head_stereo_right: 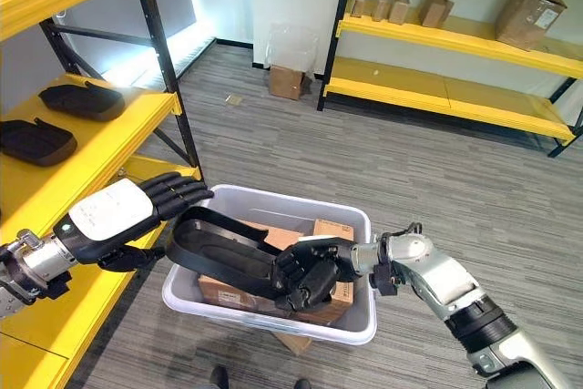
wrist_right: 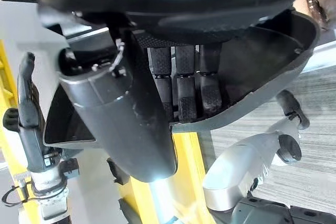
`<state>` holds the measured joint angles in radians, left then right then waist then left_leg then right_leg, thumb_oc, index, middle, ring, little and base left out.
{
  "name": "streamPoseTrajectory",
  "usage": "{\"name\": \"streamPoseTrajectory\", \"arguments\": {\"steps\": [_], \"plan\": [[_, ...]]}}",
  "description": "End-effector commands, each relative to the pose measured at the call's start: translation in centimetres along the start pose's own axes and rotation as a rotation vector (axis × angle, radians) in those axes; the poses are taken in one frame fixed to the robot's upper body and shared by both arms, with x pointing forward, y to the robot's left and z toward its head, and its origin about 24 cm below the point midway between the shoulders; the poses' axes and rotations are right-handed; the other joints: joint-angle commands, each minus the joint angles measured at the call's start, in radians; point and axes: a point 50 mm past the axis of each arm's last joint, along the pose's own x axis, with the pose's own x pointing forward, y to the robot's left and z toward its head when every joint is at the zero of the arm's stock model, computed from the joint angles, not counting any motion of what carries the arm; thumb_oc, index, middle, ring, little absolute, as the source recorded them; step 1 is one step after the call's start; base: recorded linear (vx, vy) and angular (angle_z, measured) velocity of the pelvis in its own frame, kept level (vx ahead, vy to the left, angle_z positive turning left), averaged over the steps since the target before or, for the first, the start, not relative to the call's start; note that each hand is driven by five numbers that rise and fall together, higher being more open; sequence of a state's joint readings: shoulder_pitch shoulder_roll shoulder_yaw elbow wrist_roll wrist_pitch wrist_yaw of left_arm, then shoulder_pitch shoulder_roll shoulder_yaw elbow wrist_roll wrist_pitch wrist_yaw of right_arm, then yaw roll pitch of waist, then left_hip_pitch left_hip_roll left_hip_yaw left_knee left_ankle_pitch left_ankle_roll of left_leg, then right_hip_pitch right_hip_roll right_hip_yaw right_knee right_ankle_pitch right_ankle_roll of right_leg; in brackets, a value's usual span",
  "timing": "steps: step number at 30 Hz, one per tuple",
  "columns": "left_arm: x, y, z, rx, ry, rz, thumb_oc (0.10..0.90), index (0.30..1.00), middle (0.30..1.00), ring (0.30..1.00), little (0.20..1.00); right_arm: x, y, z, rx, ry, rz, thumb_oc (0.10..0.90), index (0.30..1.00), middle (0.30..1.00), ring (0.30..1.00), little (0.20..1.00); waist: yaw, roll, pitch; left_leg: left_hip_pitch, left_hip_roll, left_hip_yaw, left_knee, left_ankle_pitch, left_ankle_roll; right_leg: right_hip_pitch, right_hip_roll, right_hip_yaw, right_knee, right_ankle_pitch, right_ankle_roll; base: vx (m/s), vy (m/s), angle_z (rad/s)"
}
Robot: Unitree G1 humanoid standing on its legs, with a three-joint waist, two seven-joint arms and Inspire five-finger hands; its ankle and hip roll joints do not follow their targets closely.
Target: Move parts from the plastic box to the shelf.
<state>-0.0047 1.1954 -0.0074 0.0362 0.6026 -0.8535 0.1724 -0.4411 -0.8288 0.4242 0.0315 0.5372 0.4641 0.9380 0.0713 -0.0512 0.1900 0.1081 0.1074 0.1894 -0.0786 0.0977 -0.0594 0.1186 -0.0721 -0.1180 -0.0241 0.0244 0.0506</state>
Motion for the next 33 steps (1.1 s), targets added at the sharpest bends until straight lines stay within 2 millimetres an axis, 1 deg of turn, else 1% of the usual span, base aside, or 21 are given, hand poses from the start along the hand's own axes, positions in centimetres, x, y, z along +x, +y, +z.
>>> {"name": "streamPoseTrajectory", "arguments": {"steps": [1, 4, 5, 6, 9, 14, 16, 21, 22, 25, 26, 29, 31, 33], "plan": [[0.3, 3.5, -1.1, 0.104, -0.027, 0.267, 0.9, 1.0, 1.0, 1.0, 1.0, -1.1, -0.4, 4.0, -0.114, -0.086, 0.091, 0.4, 0.3, 0.3, 0.3, 0.3, -0.004, -0.004, -0.097, -0.009, 0.018, -0.057, -0.008, -0.019, 0.0, 0.002, -0.044, -0.105, 0.084, -0.019, 0.054, -0.04, 0.014, 0.0], [0.4, 4.1, -1.5, 0.128, -0.028, 0.302, 0.9, 1.0, 1.0, 1.0, 1.0, -1.1, -0.7, 4.1, -0.12, -0.062, 0.091, 0.4, 0.3, 0.3, 0.3, 0.3, -0.007, -0.003, -0.101, -0.006, 0.018, -0.053, -0.009, -0.02, 0.003, 0.003, -0.044, -0.105, 0.085, -0.019, 0.054, -0.01, 0.005, 0.0], [0.8, 4.8, -1.7, 0.127, -0.033, 0.319, 0.9, 1.0, 1.0, 1.0, 1.0, -1.0, -0.7, 4.4, -0.118, -0.067, 0.091, 0.4, 0.3, 0.3, 0.3, 0.3, -0.011, -0.004, -0.103, -0.005, 0.015, -0.051, -0.009, -0.022, 0.003, 0.004, -0.043, -0.104, 0.083, -0.016, 0.055, -0.04, 0.008, 0.0], [1.3, 4.9, -1.4, 0.136, -0.068, 0.304, 0.9, 1.0, 1.0, 1.0, 1.0, -1.0, -0.9, 4.8, -0.121, -0.067, 0.091, 0.4, 0.3, 0.3, 0.3, 0.3, -0.014, -0.004, -0.105, -0.004, 0.014, -0.048, -0.009, -0.025, 0.005, 0.004, -0.042, -0.103, 0.081, -0.016, 0.054, -0.04, 0.008, 0.01], [1.8, 5.2, -0.9, 0.127, -0.1, 0.3, 0.9, 1.0, 1.0, 1.0, 1.0, -1.3, -1.4, 4.9, -0.125, -0.056, 0.077, 0.4, 0.3, 0.3, 0.3, 0.3, -0.009, -0.004, -0.108, -0.004, 0.013, -0.047, -0.009, -0.026, 0.004, 0.003, -0.041, -0.105, 0.083, -0.017, 0.054, 0.0, 0.0, 0.0], [1.9, 5.3, -0.4, 0.124, -0.133, 0.3, 0.9, 1.0, 1.0, 1.0, 1.0, -1.3, -1.6, 5.2, -0.145, -0.043, 0.085, 0.4, 0.3, 0.3, 0.3, 0.3, -0.008, -0.004, -0.11, -0.003, 0.01, -0.047, -0.009, -0.029, 0.006, 0.005, -0.04, -0.106, 0.08, -0.016, 0.053, 0.0, 0.0, 0.0], [2.2, 5.7, 0.1, 0.091, -0.16, 0.283, 0.9, 1.0, 1.0, 1.0, 1.0, -1.2, -1.4, 5.6, -0.168, -0.026, 0.089, 0.4, 0.3, 0.3, 0.3, 0.3, -0.008, -0.003, -0.112, -0.005, 0.008, -0.046, -0.009, -0.03, 0.007, 0.004, -0.04, -0.104, 0.076, -0.014, 0.054, -0.03, 0.011, 0.0], [2.9, 5.6, 1.1, 0.034, -0.204, 0.256, 0.9, 1.0, 1.0, 1.0, 1.0, -0.8, -1.3, 6.2, -0.212, 0.002, 0.102, 0.4, 0.3, 0.3, 0.3, 0.3, -0.003, -0.003, -0.115, -0.008, 0.005, -0.049, -0.009, -0.031, 0.008, 0.005, -0.04, -0.106, 0.072, -0.012, 0.054, -0.01, 0.001, 0.0], [3.3, 5.5, 1.4, 0.023, -0.224, 0.237, 0.9, 1.0, 1.0, 1.0, 1.0, -0.5, -1.1, 6.6, -0.233, 0.011, 0.108, 0.4, 0.3, 0.3, 0.3, 0.3, -0.005, -0.002, -0.117, -0.009, 0.004, -0.05, -0.009, -0.031, 0.01, 0.004, -0.04, -0.104, 0.071, -0.011, 0.054, 0.0, 0.0, 0.0], [3.8, 5.6, 1.6, 0.03, -0.235, 0.213, 0.9, 1.0, 1.0, 1.0, 1.0, 0.0, -0.9, 7.1, -0.248, 0.031, 0.105, 0.4, 0.3, 0.3, 0.3, 0.3, -0.004, -0.003, -0.119, -0.01, 0.004, -0.05, -0.009, -0.031, 0.009, 0.005, -0.04, -0.105, 0.069, -0.009, 0.054, 0.0, 0.0, 0.0], [4.0, 5.7, 1.5, 0.038, -0.217, 0.213, 0.9, 1.0, 1.0, 1.0, 1.0, 0.0, -0.9, 7.2, -0.247, 0.037, 0.099, 0.4, 0.3, 0.3, 0.3, 0.3, -0.002, -0.004, -0.119, -0.01, 0.004, -0.051, -0.009, -0.031, 0.008, 0.005, -0.04, -0.106, 0.068, -0.009, 0.055, 0.0, 0.0, 0.0], [3.8, 5.7, 0.2, 0.047, -0.119, 0.193, 0.9, 1.0, 1.0, 1.0, 1.0, -0.2, -1.3, 7.0, -0.243, 0.05, 0.083, 0.4, 0.3, 0.3, 0.3, 0.3, 0.0, -0.001, -0.121, -0.011, 0.004, -0.051, -0.009, -0.031, 0.008, 0.008, -0.04, -0.106, 0.064, -0.01, 0.054, 0.0, 0.0, 0.0], [3.3, 5.3, -0.5, 0.05, -0.078, 0.158, 0.9, 1.0, 1.0, 1.0, 1.0, -0.2, -1.4, 7.0, -0.248, 0.053, 0.075, 0.4, 0.3, 0.3, 0.3, 0.3, 0.0, 0.0, -0.119, -0.013, 0.004, -0.051, -0.009, -0.03, 0.009, 0.005, -0.041, -0.105, 0.065, -0.01, 0.054, -0.02, 0.006, 0.0], [2.3, 5.0, -0.9, 0.061, -0.059, 0.112, 0.9, 1.0, 1.0, 1.0, 1.0, -0.5, -1.3, 7.0, -0.25, 0.051, 0.066, 0.4, 0.3, 0.3, 0.3, 0.3, 0.002, 0.004, -0.116, -0.016, 0.005, -0.051, -0.009, -0.029, 0.008, 0.002, -0.041, -0.103, 0.065, -0.011, 0.053, -0.04, 0.011, -0.02]]}}
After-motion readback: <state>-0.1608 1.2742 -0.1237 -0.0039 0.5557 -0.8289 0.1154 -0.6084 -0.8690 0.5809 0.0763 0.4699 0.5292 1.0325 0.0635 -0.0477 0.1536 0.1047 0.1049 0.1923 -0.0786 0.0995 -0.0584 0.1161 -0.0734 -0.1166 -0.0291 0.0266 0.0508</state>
